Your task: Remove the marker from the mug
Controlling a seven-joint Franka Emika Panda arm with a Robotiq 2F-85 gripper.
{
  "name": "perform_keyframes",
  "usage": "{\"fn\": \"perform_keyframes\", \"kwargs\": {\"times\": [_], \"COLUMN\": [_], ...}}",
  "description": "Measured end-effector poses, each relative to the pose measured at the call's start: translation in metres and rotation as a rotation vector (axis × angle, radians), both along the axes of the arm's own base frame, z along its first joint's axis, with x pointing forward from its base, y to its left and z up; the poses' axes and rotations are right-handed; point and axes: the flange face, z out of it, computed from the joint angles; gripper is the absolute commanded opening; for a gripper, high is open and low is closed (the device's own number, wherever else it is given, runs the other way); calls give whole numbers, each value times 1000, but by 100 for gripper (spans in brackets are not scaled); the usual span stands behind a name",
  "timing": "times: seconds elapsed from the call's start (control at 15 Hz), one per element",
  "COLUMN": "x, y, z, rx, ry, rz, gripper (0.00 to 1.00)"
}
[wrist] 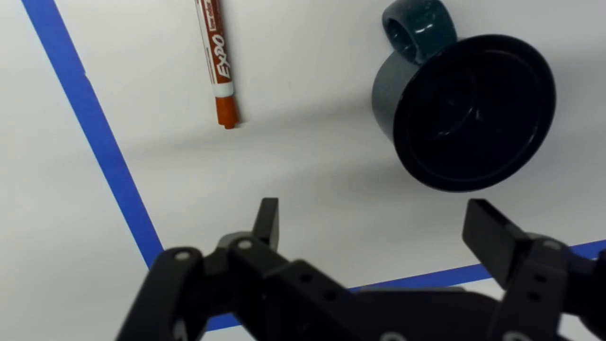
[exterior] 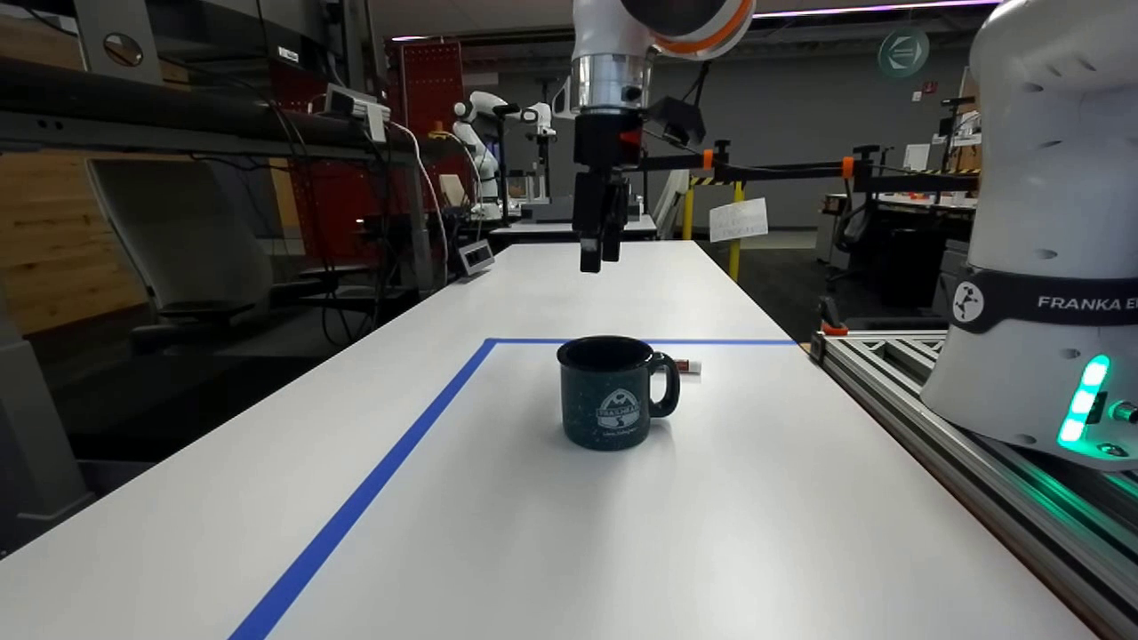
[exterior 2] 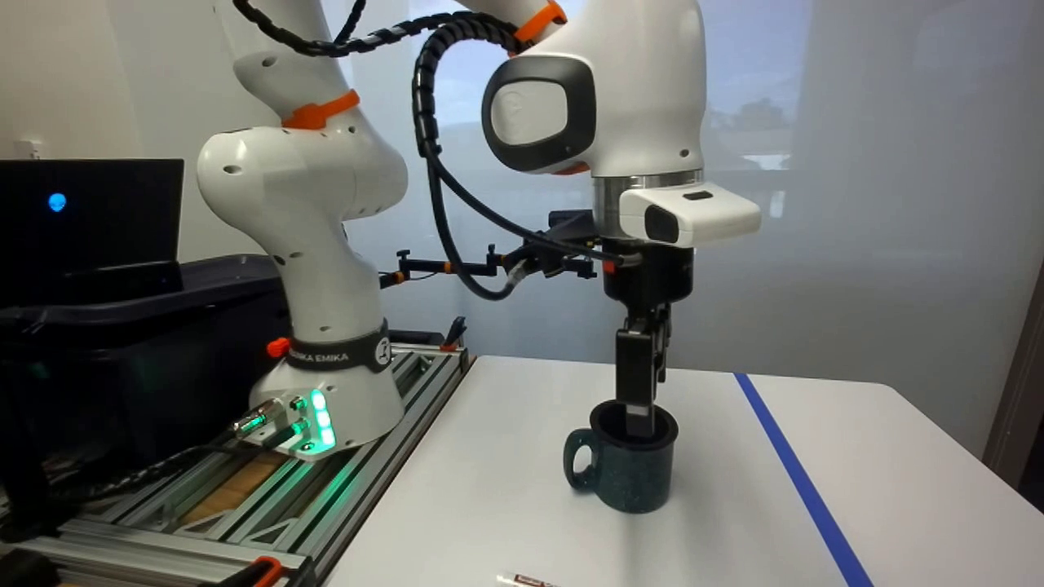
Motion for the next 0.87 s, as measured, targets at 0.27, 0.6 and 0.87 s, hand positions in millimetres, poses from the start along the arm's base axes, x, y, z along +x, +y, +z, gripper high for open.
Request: {"fn": "perform_keyframes", "kwargs": {"times": [0.27,0.6,0.87], "x": [0,0,1], "y": [0,0,0], "z": [-6,-6,-6], "rx": [2,2,2], "ry": [12,11,11], "rz": [-1,0,0], "gripper": [100,100,100]}}
